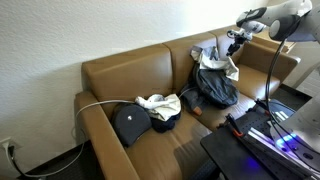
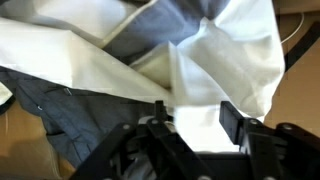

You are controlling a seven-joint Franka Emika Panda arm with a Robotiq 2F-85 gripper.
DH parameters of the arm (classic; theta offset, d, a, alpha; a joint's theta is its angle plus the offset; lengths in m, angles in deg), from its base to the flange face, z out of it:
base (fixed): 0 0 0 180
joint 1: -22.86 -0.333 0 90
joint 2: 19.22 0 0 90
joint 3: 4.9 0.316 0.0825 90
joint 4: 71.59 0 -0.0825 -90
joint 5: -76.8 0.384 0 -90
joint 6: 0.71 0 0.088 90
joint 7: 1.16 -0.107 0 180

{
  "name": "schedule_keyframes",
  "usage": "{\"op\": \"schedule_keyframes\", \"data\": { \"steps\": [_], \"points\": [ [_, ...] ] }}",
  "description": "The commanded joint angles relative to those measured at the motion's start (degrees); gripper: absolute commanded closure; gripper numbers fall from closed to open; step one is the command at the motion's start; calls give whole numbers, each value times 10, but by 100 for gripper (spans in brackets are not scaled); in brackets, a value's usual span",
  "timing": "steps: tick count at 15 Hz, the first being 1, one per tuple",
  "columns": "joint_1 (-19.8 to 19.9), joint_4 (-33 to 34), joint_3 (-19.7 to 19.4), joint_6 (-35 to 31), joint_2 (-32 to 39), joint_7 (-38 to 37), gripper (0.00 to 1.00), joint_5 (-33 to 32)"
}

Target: Move a cloth to the right

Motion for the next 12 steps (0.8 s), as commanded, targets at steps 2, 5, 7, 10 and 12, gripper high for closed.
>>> {"op": "schedule_keyframes", "data": {
  "steps": [2,5,7,10,12],
  "points": [
    [-22,-9,3,25,-97,91,2,-23],
    [-58,-31,7,35,-159,142,0,-31],
    [-88,-47,14,30,-183,173,0,-30],
    [-139,-77,28,14,-205,222,0,-25],
    [-138,-27,22,31,-178,198,0,-20]
  ]
}}
